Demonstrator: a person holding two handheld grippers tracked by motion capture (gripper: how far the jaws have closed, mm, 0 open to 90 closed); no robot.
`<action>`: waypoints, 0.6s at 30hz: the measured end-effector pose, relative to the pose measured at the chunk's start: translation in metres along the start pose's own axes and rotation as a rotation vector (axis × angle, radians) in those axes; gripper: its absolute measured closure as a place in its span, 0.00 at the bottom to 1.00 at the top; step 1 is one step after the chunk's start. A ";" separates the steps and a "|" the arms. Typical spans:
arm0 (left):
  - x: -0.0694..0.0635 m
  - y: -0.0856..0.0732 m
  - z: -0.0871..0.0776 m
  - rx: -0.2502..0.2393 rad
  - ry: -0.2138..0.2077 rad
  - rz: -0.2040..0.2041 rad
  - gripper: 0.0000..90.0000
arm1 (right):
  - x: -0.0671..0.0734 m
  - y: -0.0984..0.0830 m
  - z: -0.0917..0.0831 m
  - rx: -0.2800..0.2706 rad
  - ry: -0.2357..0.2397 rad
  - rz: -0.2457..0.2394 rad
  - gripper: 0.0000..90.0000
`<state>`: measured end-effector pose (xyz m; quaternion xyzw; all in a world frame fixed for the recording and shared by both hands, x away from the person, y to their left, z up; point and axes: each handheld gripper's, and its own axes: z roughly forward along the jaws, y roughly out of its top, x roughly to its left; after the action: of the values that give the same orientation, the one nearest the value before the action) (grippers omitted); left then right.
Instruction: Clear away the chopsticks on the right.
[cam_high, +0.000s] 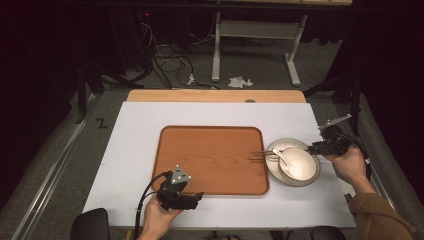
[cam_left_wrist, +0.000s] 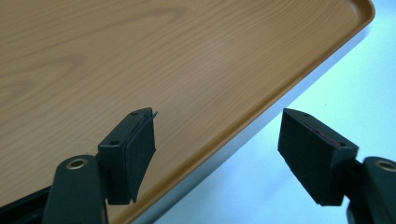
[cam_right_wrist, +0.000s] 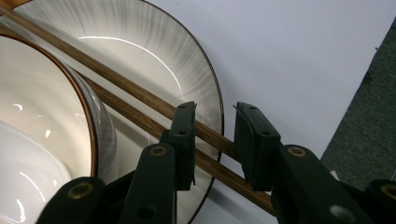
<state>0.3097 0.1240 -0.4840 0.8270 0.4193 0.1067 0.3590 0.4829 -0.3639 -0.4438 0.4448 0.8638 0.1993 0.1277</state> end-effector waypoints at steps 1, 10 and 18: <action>0.000 0.000 0.000 0.001 -0.001 -0.003 0.30 | 0.000 0.000 0.000 -0.004 0.001 -0.001 0.78; -0.001 0.000 -0.001 -0.008 0.000 -0.006 0.31 | 0.001 0.001 0.000 0.003 -0.013 -0.003 0.76; 0.001 0.000 -0.002 -0.011 0.001 -0.012 0.31 | 0.001 0.002 -0.001 0.019 0.012 0.006 0.83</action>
<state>0.3095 0.1255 -0.4829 0.8224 0.4239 0.1074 0.3639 0.4830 -0.3621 -0.4425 0.4473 0.8651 0.1941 0.1176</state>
